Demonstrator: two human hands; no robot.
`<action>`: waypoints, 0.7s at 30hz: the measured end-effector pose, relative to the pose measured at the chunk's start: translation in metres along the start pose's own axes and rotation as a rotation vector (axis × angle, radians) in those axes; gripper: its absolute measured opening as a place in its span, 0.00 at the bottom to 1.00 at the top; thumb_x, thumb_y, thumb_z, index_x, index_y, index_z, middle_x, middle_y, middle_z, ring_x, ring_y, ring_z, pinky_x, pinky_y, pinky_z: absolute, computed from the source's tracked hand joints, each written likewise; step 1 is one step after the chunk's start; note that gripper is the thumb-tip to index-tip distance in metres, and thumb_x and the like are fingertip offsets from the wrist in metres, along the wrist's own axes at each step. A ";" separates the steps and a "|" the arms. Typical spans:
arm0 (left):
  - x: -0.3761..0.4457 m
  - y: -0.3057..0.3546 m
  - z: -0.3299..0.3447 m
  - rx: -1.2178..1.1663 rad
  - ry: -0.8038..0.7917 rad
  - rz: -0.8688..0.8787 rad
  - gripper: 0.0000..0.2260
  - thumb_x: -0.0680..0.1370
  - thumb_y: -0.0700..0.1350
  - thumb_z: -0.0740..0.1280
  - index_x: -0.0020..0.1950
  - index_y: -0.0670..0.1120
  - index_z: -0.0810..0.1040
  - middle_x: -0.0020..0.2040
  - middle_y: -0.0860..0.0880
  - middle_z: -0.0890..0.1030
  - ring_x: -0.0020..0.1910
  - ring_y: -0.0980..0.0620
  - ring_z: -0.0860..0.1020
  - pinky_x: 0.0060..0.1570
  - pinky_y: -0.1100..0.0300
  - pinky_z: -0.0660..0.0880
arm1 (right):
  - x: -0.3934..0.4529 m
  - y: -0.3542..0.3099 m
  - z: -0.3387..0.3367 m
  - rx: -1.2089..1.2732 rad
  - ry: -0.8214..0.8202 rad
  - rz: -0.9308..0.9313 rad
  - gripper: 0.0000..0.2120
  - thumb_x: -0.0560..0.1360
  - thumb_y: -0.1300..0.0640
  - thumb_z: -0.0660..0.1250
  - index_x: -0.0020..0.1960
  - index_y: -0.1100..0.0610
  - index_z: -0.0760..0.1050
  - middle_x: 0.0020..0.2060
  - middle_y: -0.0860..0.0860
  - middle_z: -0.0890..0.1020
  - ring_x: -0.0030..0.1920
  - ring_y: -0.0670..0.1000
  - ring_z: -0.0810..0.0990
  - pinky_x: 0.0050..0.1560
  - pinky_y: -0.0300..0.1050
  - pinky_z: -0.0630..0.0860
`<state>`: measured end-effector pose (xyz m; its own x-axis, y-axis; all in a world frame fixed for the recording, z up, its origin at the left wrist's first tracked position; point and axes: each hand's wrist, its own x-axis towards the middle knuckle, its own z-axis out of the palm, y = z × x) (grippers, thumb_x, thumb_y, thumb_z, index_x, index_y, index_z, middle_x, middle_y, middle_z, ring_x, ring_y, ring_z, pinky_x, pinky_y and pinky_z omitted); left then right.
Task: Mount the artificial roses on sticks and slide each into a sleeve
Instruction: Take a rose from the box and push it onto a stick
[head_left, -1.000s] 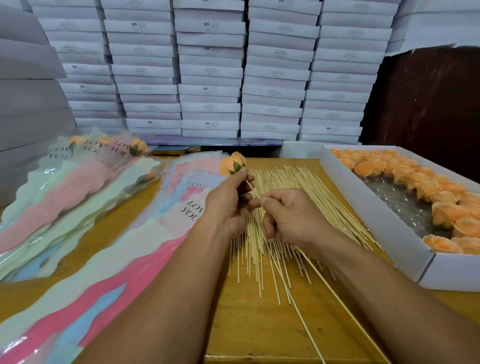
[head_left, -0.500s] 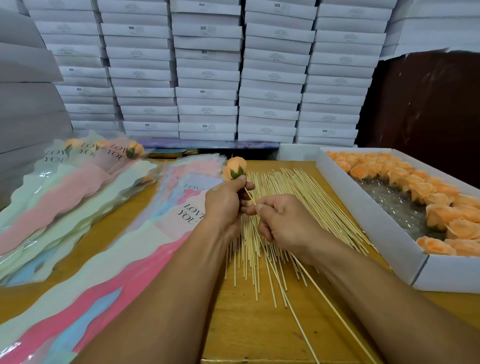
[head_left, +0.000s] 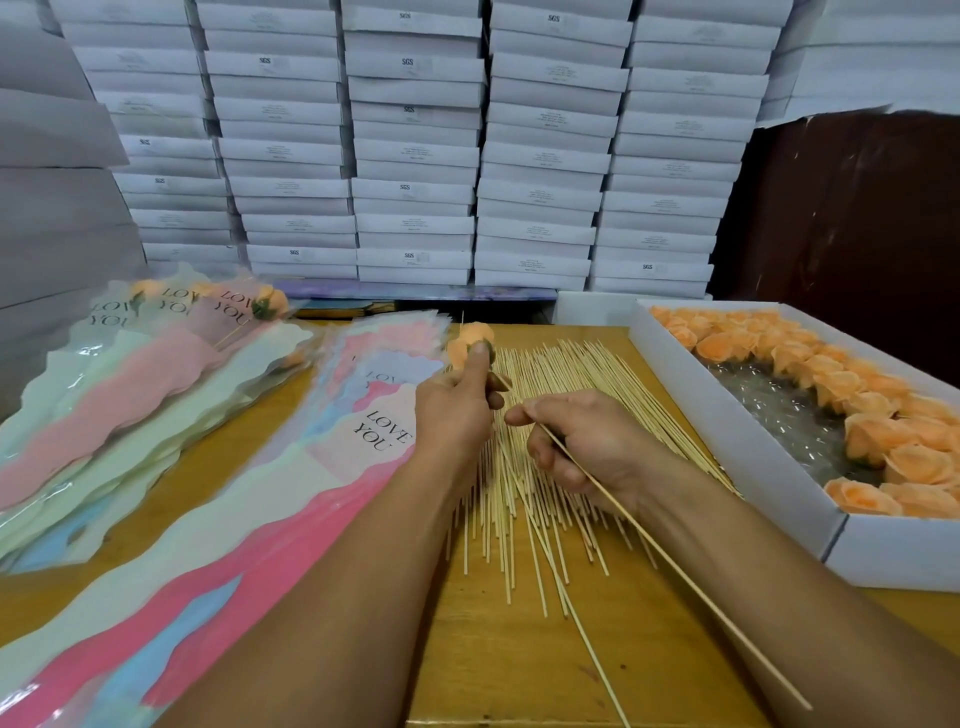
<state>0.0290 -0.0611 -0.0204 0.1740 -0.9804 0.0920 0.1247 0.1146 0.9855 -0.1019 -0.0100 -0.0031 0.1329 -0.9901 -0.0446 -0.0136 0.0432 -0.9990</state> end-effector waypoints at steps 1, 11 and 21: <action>-0.001 0.000 0.000 0.111 0.013 0.072 0.22 0.83 0.57 0.61 0.38 0.44 0.81 0.27 0.50 0.77 0.28 0.53 0.73 0.33 0.57 0.68 | 0.001 0.000 -0.003 0.030 0.015 -0.007 0.12 0.83 0.58 0.60 0.52 0.62 0.80 0.25 0.54 0.75 0.19 0.46 0.65 0.17 0.36 0.60; -0.017 0.002 0.019 1.200 -0.020 0.390 0.03 0.78 0.43 0.63 0.47 0.48 0.69 0.49 0.44 0.79 0.49 0.41 0.78 0.39 0.53 0.67 | 0.012 0.004 -0.017 0.142 0.170 -0.024 0.10 0.83 0.58 0.60 0.54 0.60 0.79 0.25 0.51 0.75 0.18 0.46 0.64 0.17 0.35 0.58; 0.005 0.036 0.000 1.625 -0.106 0.286 0.13 0.78 0.36 0.63 0.62 0.42 0.75 0.54 0.43 0.76 0.53 0.42 0.77 0.45 0.52 0.71 | 0.011 0.005 -0.016 0.122 0.164 -0.023 0.11 0.83 0.58 0.59 0.54 0.60 0.79 0.26 0.52 0.75 0.20 0.46 0.64 0.17 0.36 0.58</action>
<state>0.0345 -0.0616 0.0158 -0.0613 -0.9720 0.2268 -0.9967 0.0719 0.0389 -0.1168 -0.0231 -0.0082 -0.0318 -0.9990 -0.0303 0.1087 0.0266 -0.9937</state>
